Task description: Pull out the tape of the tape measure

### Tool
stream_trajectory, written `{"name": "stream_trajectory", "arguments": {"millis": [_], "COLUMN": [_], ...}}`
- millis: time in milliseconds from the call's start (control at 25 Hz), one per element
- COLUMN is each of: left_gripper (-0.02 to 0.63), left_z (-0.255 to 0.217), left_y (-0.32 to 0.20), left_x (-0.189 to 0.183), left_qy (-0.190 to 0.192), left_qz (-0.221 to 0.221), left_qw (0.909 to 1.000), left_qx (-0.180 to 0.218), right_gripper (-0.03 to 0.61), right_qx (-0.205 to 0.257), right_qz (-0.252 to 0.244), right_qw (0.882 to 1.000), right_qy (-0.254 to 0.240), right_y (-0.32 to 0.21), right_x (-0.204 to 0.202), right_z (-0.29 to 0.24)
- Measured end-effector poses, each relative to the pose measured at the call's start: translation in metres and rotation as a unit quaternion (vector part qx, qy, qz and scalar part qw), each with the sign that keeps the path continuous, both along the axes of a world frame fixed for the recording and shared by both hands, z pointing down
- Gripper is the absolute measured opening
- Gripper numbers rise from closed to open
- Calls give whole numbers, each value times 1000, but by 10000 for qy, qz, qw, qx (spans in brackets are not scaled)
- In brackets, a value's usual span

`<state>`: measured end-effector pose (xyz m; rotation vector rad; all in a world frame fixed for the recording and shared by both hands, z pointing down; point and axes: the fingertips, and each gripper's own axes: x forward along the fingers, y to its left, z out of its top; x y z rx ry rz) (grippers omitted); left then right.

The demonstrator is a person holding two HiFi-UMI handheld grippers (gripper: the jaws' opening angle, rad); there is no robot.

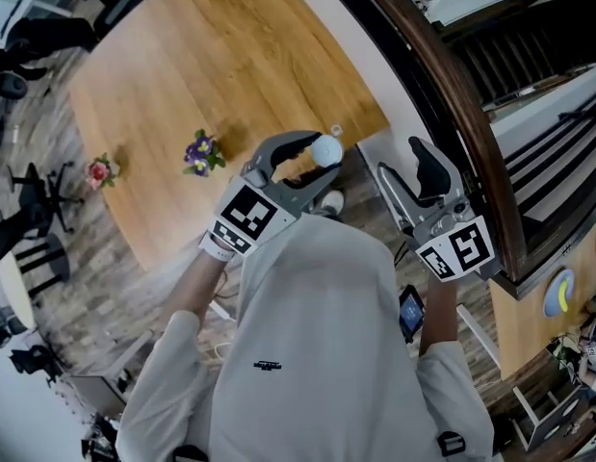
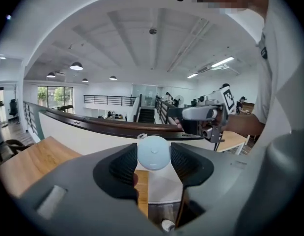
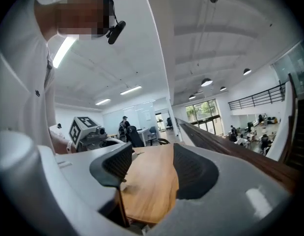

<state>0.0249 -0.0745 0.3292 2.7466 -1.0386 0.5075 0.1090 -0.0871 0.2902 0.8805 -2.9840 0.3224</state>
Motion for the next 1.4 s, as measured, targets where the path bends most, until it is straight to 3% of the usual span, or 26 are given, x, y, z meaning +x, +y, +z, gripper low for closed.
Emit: {"name": "stream_trajectory", "arguments": {"millis": [240, 400, 600, 760, 840, 1000, 1160, 1400], "left_gripper": [236, 236, 236, 236, 236, 236, 236, 236], "left_z": [-5, -8, -13, -17, -16, -12, -10, -6], "left_y": [24, 38, 54, 64, 71, 92, 101, 105], "left_x": [10, 14, 15, 18, 20, 25, 29, 28], "left_qy": [-147, -134, -111, -143, -172, -241, -333, -282], "left_qz": [1118, 1760, 2258, 2610, 2838, 3286, 3466, 3366], "left_qw": [9936, 9841, 9737, 9647, 9579, 9426, 9354, 9389], "left_qx": [15, -190, -282, -336, -394, -541, -617, -663], "right_gripper": [241, 213, 192, 179, 175, 148, 81, 57], "right_qx": [60, 329, 1001, 993, 946, 743, 781, 902], "right_qz": [-1357, -1872, -2603, -3059, -3425, -4243, -4542, -4574], "right_qw": [9890, 9786, 9561, 9436, 9305, 8809, 8666, 8608], "right_qy": [590, 782, 901, 783, 889, 1962, 1915, 2041], "right_y": [17, 24, 43, 58, 68, 92, 103, 106], "right_x": [-26, -37, -54, -61, -62, -49, -49, -51], "right_z": [15, 14, 2, -2, 3, 39, 37, 40]}}
